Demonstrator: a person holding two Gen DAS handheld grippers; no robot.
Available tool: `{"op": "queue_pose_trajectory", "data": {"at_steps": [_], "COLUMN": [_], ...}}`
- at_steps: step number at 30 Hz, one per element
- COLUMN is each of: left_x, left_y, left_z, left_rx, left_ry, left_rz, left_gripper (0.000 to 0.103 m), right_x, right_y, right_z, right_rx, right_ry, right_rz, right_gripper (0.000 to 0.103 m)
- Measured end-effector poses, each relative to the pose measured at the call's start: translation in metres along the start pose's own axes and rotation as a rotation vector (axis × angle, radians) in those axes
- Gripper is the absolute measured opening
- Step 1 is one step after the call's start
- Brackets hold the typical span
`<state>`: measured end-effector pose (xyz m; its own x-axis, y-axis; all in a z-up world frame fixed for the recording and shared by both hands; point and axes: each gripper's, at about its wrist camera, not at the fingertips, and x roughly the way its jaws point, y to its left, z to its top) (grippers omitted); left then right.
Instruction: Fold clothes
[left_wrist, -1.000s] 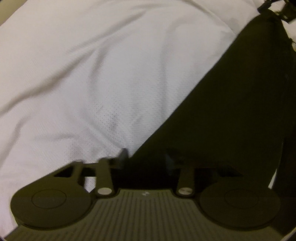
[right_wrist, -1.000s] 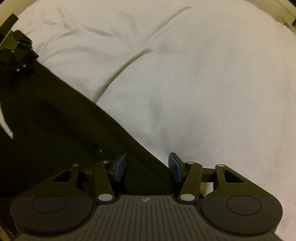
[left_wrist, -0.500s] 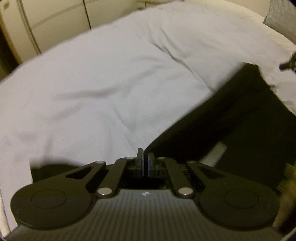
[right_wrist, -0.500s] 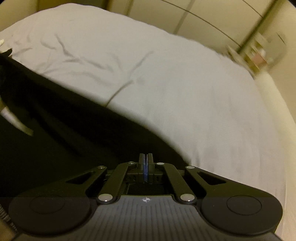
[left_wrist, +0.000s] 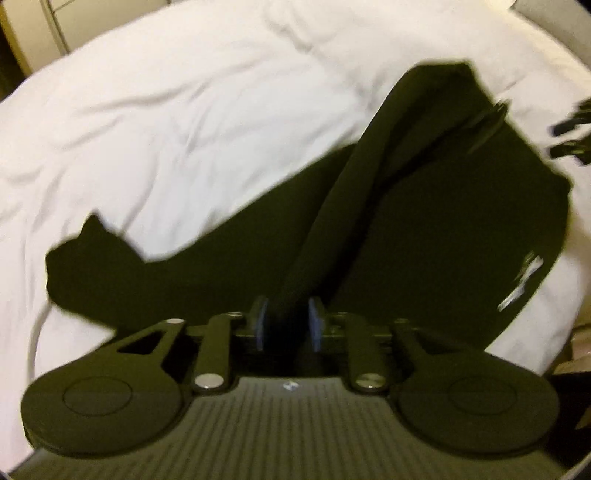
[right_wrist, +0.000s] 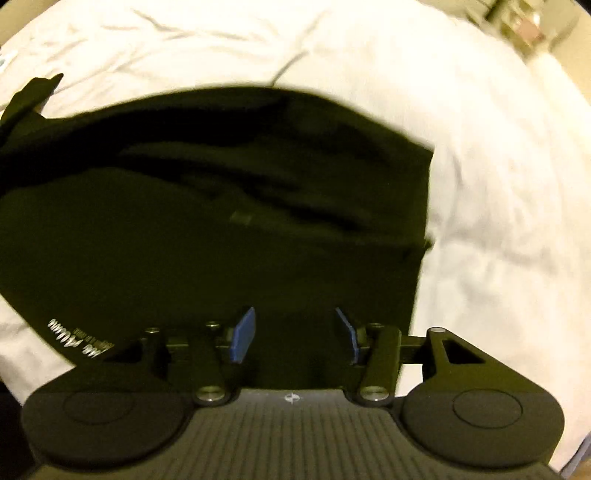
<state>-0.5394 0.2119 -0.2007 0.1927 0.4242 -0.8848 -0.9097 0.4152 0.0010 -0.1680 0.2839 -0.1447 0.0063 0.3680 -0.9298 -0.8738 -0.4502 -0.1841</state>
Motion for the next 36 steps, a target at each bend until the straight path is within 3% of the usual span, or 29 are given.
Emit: {"op": "queue_pose_trajectory", "data": {"at_steps": [3, 6, 13, 20, 21, 22, 23, 24, 29, 31, 33, 36], "left_x": [0.003, 0.020, 0.063, 0.086, 0.088, 0.090, 0.092, 0.094, 0.068, 0.051, 0.048, 0.047], "left_y": [-0.019, -0.029, -0.043, -0.045, -0.047, -0.049, -0.050, -0.051, -0.054, -0.059, -0.067, -0.080], "left_z": [0.027, 0.051, 0.083, 0.091, 0.093, 0.094, 0.094, 0.095, 0.089, 0.079, 0.062, 0.034], "left_rx": [0.023, 0.003, 0.012, -0.003, 0.007, 0.018, 0.028, 0.037, 0.041, 0.024, -0.003, -0.048], "left_ry": [-0.057, -0.067, 0.002, 0.062, 0.069, 0.076, 0.083, 0.091, 0.044, 0.028, 0.064, 0.135], "left_rz": [-0.032, -0.062, -0.086, -0.126, -0.128, -0.128, -0.123, -0.116, -0.107, -0.130, -0.157, -0.199], "left_gripper": [0.039, 0.039, 0.040, 0.042, 0.038, 0.034, 0.015, 0.002, 0.002, 0.002, 0.002, 0.009], "right_x": [0.006, 0.019, 0.068, 0.126, 0.131, 0.135, 0.135, 0.131, 0.080, 0.051, 0.025, 0.014], "right_y": [-0.017, -0.036, -0.089, -0.103, -0.105, -0.106, -0.105, -0.104, -0.104, -0.096, -0.088, -0.056], "right_z": [0.022, 0.047, 0.125, 0.155, 0.157, 0.157, 0.157, 0.155, 0.123, 0.089, 0.051, -0.015], "right_rx": [-0.069, -0.146, -0.282, -0.425, -0.421, -0.417, -0.423, -0.426, -0.398, -0.357, -0.308, -0.215], "right_ry": [-0.021, -0.042, -0.090, -0.037, -0.022, -0.006, -0.008, -0.022, -0.171, -0.218, -0.249, -0.199], "right_rz": [0.006, 0.018, 0.005, 0.058, 0.086, 0.114, 0.110, 0.106, 0.023, -0.028, -0.082, -0.113], "right_gripper": [0.050, 0.050, 0.050, 0.050, 0.045, 0.026, 0.018, 0.017, 0.012, 0.012, 0.012, 0.014]}}
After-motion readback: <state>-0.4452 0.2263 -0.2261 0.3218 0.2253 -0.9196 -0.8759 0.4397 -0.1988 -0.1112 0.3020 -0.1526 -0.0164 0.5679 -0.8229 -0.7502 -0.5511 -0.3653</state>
